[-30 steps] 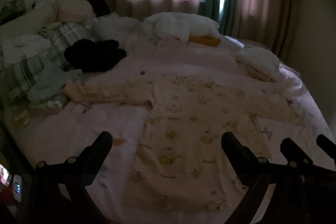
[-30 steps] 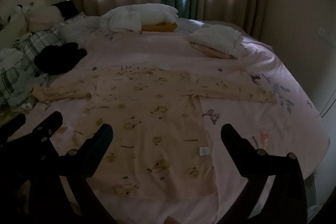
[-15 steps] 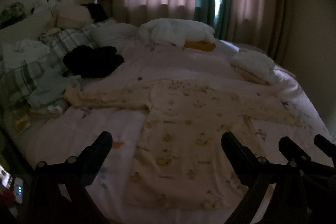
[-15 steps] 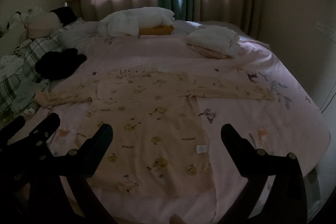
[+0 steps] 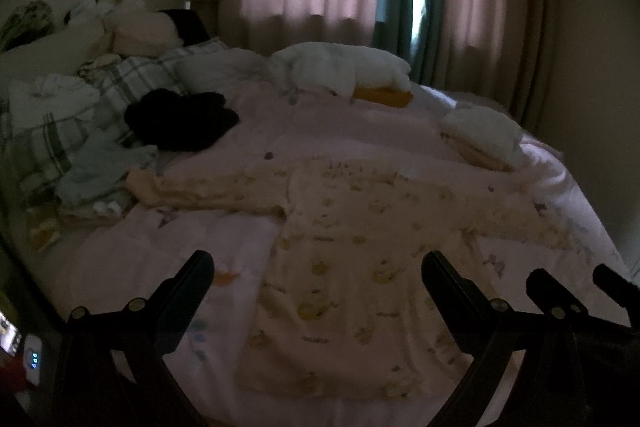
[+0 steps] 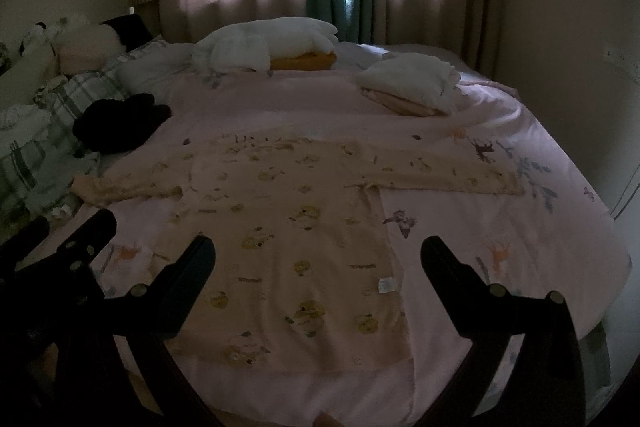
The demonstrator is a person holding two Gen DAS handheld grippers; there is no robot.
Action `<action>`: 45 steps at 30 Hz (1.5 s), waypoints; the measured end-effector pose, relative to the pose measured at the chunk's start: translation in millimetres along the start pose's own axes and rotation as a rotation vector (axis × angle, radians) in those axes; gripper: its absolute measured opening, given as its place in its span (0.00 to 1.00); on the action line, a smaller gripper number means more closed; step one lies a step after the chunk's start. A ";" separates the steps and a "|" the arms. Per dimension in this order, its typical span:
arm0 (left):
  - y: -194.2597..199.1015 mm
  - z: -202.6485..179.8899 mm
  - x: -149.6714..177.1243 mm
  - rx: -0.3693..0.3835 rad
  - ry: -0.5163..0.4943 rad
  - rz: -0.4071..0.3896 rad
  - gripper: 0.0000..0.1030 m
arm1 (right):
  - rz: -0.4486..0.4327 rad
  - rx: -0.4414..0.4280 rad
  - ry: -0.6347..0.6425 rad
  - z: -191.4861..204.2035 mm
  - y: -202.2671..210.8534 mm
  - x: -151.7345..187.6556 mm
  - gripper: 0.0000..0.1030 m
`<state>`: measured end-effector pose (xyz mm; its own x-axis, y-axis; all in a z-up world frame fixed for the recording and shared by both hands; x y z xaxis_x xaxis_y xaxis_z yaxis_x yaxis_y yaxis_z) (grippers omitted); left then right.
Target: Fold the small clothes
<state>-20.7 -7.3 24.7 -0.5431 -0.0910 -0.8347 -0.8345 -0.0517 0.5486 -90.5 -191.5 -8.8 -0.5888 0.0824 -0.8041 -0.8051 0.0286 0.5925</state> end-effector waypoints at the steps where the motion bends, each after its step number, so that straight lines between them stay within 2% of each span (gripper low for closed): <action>1: 0.8 0.3 -0.3 0.000 0.000 -0.004 1.00 | 0.000 0.000 -0.004 -0.2 -0.5 -0.1 1.00; 45: -3.1 -7.0 3.4 -0.005 -0.028 -0.015 1.00 | 0.017 -0.003 -0.007 -0.9 -5.2 5.4 1.00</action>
<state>-19.3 -14.4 20.5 -0.5327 -0.0624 -0.8440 -0.8423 -0.0579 0.5359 -89.5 -192.1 -16.2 -0.6022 0.0896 -0.7933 -0.7950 0.0242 0.6062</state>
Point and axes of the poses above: each gripper's, at about its wrist camera, not at the fingertips, and y roughly against the way its jaws point, z to its left, x to its underside, the point moved 3 cm from there along -y, roughly the way its jaws point, and after that the axes turned 5 degrees about -x, right-handed, at the moved point
